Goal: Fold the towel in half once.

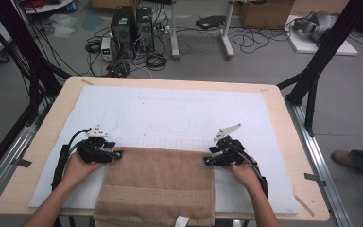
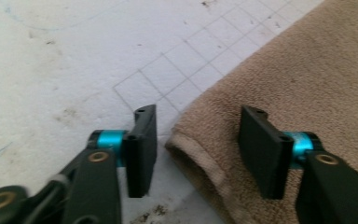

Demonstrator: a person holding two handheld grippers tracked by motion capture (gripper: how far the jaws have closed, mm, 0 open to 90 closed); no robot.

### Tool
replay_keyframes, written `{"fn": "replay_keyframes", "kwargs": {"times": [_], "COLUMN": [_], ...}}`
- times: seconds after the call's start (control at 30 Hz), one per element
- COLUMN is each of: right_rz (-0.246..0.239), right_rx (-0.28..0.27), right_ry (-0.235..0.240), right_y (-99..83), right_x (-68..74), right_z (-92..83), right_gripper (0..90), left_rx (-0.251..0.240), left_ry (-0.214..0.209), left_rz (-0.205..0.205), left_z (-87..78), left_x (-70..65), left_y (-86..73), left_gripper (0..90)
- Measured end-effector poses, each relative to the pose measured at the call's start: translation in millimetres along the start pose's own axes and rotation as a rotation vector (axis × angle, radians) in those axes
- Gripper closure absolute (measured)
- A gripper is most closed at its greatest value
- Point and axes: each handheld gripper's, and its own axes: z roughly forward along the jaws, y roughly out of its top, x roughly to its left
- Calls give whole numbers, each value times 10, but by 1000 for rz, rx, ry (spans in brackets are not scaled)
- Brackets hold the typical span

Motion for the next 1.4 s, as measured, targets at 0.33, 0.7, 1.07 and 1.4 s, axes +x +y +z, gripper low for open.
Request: {"fn": "replay_keyframes", "kwargs": {"times": [0.33,0.7,1.07,1.4], "right_rz": [-28,-10,-9,10], "right_rx": [20,-27,-60,-80], "right_ry": [71,62,-37,-154], "right_y": [37,51,298,775], "right_x": [55,-18,-197,-604], "right_z": [-8,-101,-318,-507], "right_gripper": [797,817,823,827], "left_rx": [6,-52,-143,-177], "left_ry": [-44,-6,55,118], "left_rz": [48,34,7,-5], "left_z": [-14,-84,-143,-128], "left_x": [-61,-79,-18,251], "left_y": [15,103,471,1176], "left_gripper": [773,810,814,816]}}
